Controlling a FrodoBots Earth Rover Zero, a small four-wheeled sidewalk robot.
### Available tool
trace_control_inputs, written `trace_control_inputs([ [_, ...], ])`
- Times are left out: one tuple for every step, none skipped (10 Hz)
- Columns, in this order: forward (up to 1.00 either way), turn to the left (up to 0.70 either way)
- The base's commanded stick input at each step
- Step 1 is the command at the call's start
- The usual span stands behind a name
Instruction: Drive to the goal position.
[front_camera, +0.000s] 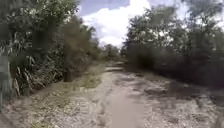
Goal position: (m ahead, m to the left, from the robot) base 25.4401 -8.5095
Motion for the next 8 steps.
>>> trace_control_inputs([
  [0.85,0.00],
  [0.85,0.00],
  [0.85,0.00],
  [0.85,0.00],
  [0.85,0.00],
  [0.85,0.00],
  [0.85,0.00],
  [0.85,0.00],
])
